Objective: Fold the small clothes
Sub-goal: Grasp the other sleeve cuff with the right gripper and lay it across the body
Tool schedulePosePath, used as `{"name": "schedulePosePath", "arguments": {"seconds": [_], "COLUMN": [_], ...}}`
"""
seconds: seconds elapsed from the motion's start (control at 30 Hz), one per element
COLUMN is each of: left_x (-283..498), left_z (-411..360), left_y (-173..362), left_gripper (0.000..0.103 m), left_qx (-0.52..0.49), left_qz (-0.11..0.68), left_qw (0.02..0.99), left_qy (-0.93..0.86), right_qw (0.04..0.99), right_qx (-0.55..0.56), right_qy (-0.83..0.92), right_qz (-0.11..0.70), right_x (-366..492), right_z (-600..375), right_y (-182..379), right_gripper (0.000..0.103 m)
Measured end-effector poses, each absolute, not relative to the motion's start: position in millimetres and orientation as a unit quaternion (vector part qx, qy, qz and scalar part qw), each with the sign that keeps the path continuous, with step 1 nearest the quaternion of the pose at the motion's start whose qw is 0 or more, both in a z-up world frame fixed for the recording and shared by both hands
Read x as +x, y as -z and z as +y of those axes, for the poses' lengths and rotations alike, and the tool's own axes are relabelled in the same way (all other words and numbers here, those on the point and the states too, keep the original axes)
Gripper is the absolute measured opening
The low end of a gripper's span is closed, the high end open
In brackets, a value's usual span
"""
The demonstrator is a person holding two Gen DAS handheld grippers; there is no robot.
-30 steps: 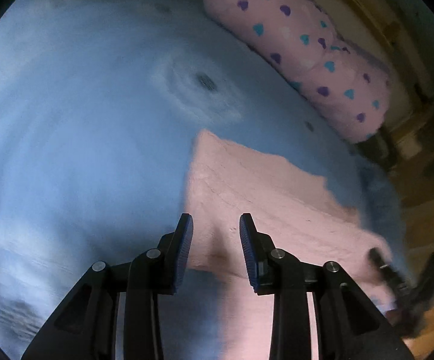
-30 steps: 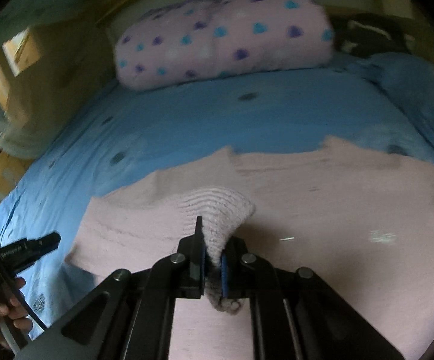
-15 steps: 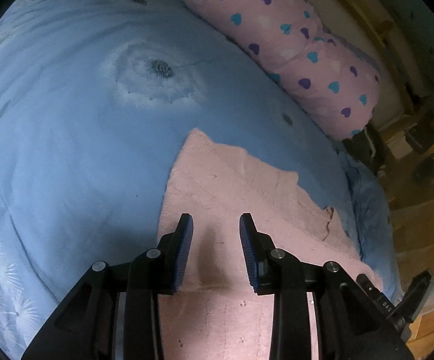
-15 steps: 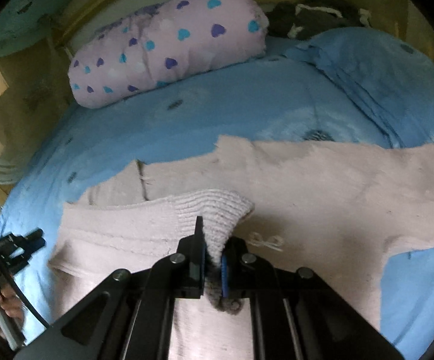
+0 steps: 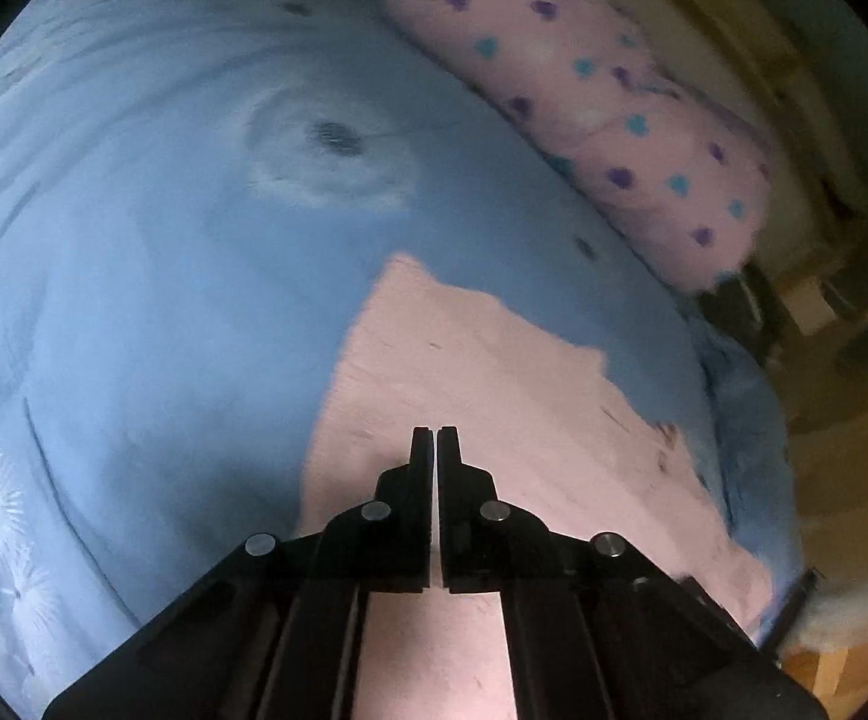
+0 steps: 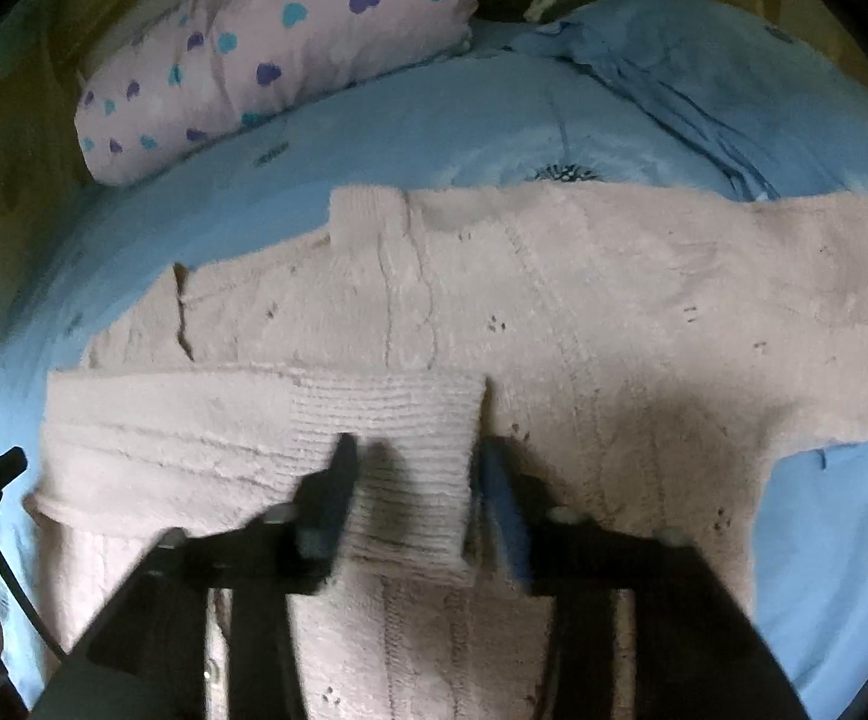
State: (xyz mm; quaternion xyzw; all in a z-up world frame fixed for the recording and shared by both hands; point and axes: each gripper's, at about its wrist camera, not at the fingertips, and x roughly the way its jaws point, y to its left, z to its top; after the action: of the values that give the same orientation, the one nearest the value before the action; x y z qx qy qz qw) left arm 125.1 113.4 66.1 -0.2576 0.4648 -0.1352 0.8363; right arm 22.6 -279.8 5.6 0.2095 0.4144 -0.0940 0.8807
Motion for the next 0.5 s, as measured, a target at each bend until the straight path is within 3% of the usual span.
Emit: {"name": "schedulePosePath", "arguments": {"seconds": [0.03, 0.1, 0.17, 0.43, 0.5], "left_x": [124.9, 126.7, 129.5, 127.3, 127.4], "left_z": [109.3, 102.3, 98.5, 106.6, 112.8], "left_y": [-64.3, -50.8, -25.6, -11.8, -10.5], "left_gripper": [0.0, 0.0, 0.0, 0.0, 0.0], "left_qx": [-0.248, -0.22, -0.209, -0.24, -0.264], "left_qz": [0.473, 0.502, 0.54, 0.545, 0.551], "left_qw": [0.834, 0.826, 0.808, 0.793, 0.781], "left_qy": [0.14, 0.129, 0.106, 0.128, 0.126], "right_qw": [0.879, 0.882, 0.884, 0.88, 0.873], "right_qx": [0.206, 0.19, 0.17, 0.152, 0.127], "right_qy": [0.101, 0.112, 0.114, 0.165, 0.201], "right_qz": [0.418, 0.417, 0.421, 0.419, 0.426], "right_x": [23.0, 23.9, 26.2, 28.1, 31.0], "right_z": [-278.8, -273.9, -270.4, -279.1, -276.9], "right_y": [-1.9, 1.5, -1.5, -9.1, -4.2], "right_gripper": [0.064, 0.058, 0.01, 0.011, 0.027]}}
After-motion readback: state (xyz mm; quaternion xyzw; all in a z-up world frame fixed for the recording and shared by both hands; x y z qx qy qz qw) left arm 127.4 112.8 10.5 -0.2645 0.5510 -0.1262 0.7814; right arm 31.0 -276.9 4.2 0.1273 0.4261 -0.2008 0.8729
